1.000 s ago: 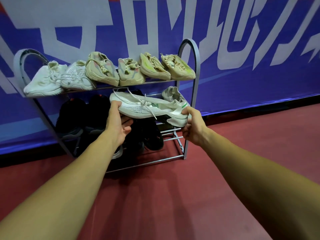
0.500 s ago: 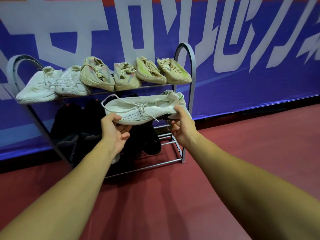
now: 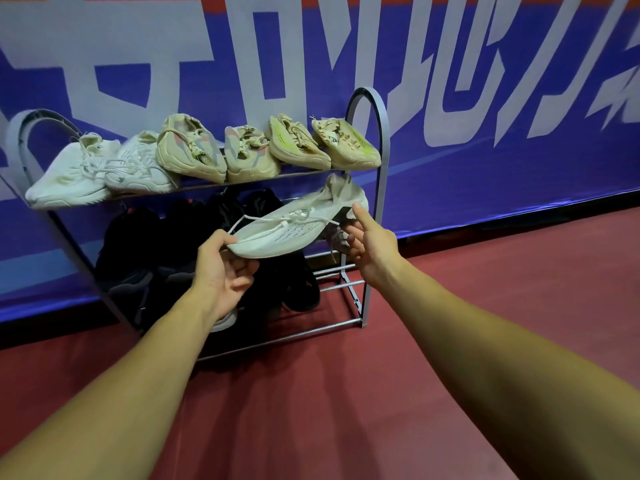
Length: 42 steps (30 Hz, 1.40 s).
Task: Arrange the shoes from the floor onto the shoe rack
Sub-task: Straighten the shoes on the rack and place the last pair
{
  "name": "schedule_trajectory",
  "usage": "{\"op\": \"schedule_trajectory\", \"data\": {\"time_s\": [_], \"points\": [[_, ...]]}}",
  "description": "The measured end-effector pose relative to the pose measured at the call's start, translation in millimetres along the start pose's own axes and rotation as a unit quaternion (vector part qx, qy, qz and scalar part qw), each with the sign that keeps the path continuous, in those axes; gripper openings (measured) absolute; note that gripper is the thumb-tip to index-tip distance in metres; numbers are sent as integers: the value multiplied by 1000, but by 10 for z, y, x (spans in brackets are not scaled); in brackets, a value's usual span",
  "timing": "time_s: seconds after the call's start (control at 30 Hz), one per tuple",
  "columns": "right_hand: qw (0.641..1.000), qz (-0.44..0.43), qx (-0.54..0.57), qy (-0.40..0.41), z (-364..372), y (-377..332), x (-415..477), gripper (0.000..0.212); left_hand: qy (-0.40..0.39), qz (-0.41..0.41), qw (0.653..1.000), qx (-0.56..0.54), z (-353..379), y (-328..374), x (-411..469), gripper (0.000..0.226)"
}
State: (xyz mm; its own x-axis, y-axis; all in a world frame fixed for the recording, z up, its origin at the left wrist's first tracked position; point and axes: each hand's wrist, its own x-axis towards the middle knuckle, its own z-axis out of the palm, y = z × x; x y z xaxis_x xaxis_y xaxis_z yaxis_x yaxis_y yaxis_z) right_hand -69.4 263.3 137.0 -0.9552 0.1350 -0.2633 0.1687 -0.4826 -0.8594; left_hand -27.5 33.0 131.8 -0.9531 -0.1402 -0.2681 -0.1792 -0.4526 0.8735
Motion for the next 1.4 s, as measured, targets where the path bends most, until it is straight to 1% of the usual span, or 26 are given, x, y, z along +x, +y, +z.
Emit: {"op": "schedule_trajectory", "data": {"time_s": [0.07,0.1,0.17,0.23,0.27,0.37,0.43,0.53,0.57,0.63,0.67,0.73,0.83,0.9,0.97,1.07,1.17,1.27,1.4], "points": [[998,21,-30,-49,57,-5,-36,24,-13,3,1000,1,26,-10,8,20],[996,36,-49,-72,83,4,-65,26,-17,1,1000,0,41,-22,11,20],[986,73,-85,-120,125,32,-146,28,-25,-12,1000,-9,82,-53,7,15],[974,94,-125,-163,155,77,-190,23,-43,-33,998,-15,172,-78,-23,7],[971,95,-134,-171,174,98,-199,20,-54,-42,998,-14,229,-86,-51,8],[980,69,-113,-150,215,137,-181,9,-70,-58,996,-1,376,-115,-95,11],[985,58,-94,-131,221,125,-178,9,-66,-62,996,28,413,-130,-85,12],[986,60,-96,-122,194,109,-132,6,-43,-64,993,91,414,-160,-39,27],[985,59,-110,-116,179,112,-107,8,-38,-67,992,101,414,-178,-25,27],[984,54,-130,-110,143,138,-46,19,-37,-74,990,112,428,-225,-1,14],[984,48,-130,-110,128,147,-20,22,-38,-79,991,106,442,-247,8,10],[987,38,-119,-105,96,163,21,21,-32,-76,994,73,490,-278,26,10],[992,32,-62,-103,45,167,68,11,-18,-58,998,31,638,-307,56,10],[993,38,-31,-111,10,178,113,12,-6,-53,999,10,742,-350,84,12],[990,56,-59,-114,-17,192,119,14,8,-50,999,8,808,-405,122,13],[985,73,-111,-110,-53,207,110,10,23,-54,997,41,813,-428,195,14],[985,70,-119,-105,-85,231,132,6,13,-66,993,92,768,-413,242,15],[986,74,-123,-80,-115,259,186,9,7,-67,989,133,760,-394,233,10],[988,80,-119,-64,-97,240,203,7,28,-40,985,165,784,-397,206,20]]}}
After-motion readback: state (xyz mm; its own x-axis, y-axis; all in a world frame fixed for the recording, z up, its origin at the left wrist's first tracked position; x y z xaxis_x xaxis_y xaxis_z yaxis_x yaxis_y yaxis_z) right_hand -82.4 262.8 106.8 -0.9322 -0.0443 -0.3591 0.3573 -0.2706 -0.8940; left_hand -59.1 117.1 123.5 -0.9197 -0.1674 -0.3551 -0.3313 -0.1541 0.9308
